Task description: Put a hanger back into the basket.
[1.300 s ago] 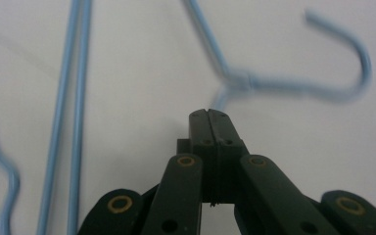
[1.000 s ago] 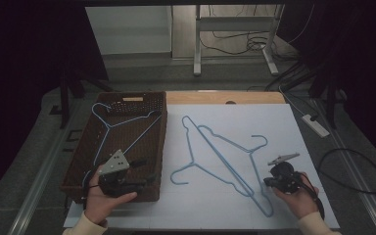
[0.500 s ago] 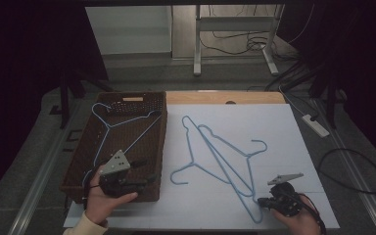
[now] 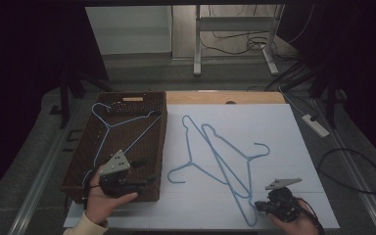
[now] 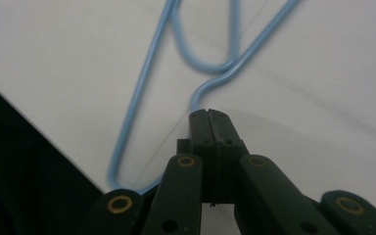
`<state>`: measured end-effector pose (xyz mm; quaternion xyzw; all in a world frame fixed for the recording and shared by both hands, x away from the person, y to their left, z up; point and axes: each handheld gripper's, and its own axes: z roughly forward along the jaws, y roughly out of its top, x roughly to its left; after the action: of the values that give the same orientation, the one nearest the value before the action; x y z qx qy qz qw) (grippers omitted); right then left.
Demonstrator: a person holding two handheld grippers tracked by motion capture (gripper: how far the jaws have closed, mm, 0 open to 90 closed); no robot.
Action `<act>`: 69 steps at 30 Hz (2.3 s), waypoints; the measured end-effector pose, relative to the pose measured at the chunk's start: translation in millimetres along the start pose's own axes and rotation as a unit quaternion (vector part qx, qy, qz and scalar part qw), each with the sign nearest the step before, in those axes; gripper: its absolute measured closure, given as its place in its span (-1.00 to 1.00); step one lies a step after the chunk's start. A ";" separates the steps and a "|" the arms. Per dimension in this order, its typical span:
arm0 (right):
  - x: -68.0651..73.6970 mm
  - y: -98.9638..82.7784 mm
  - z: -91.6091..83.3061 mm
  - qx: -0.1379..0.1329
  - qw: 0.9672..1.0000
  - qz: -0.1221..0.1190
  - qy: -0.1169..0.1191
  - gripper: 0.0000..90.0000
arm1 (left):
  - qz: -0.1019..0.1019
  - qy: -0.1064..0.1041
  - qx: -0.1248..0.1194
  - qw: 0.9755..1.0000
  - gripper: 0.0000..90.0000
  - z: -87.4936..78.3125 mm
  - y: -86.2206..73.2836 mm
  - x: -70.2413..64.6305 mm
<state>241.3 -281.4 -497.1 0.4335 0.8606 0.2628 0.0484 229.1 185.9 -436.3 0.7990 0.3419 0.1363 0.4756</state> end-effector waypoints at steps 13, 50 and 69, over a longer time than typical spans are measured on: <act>-70.2 90.3 -4.5 0.004 0.979 -0.199 -0.039 0.18 | 0.000 0.000 0.001 1.000 -0.19 0.3 -0.6 0.3; -110.7 168.3 65.4 0.224 0.867 -0.441 0.057 0.78 | -0.004 0.007 0.003 1.000 -0.19 0.5 -2.0 3.6; -86.7 165.6 25.7 0.210 0.920 -0.327 0.049 0.91 | 0.005 -0.002 0.005 1.000 -0.19 5.6 3.1 -4.8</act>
<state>422.3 -257.3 -449.9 0.1150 0.9911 0.0668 -0.0031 229.9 177.9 -436.0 0.8034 0.3374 0.1350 0.4717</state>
